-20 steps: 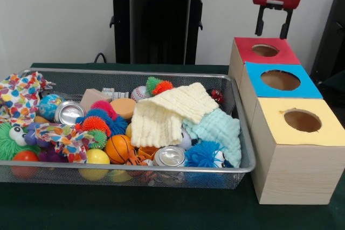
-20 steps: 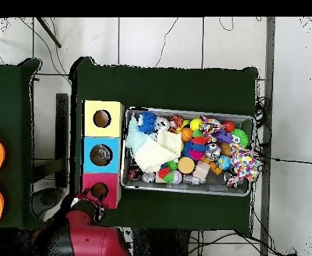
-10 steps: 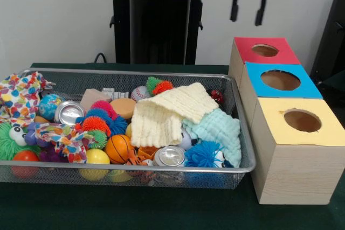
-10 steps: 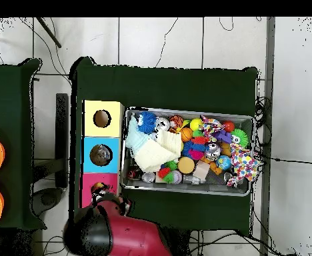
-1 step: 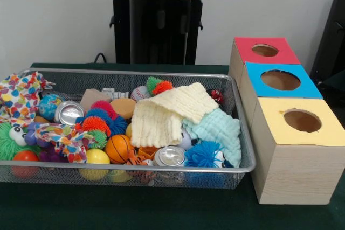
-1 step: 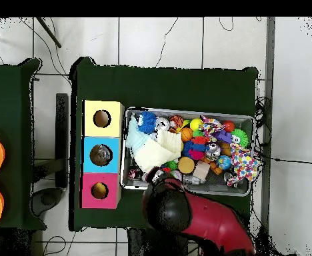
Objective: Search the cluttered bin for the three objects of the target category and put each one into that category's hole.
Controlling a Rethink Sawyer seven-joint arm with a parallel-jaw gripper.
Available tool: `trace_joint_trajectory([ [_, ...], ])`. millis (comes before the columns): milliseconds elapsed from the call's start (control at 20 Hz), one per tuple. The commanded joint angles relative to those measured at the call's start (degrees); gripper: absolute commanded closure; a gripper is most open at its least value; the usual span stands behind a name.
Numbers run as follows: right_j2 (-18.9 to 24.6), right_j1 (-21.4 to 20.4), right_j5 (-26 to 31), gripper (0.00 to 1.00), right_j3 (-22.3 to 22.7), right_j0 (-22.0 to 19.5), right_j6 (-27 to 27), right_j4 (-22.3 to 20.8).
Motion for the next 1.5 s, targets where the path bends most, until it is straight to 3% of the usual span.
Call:
trace_joint_trajectory([
  [50, 15.41, 3.86, 5.18, 0.00, -5.40, -7.41, -19.92, -8.99],
  [300, 16.91, 7.63, 0.18, 0.00, -5.06, -8.34, -14.96, -14.11],
  [600, 16.26, 15.24, -5.42, 0.00, -6.74, -7.09, -8.51, -18.70],
  [750, 16.41, 16.91, -5.96, 0.00, -7.81, -6.95, -6.98, -20.35],
  [1200, 19.48, 20.14, 5.27, 0.00, -16.36, -7.24, -10.02, -19.87],
  [1350, 21.51, 20.15, 8.52, 0.00, -17.35, -8.20, -11.91, -19.05],
  [1500, 23.65, 17.86, 9.10, 0.00, -15.28, -9.26, -12.84, -19.43],
])
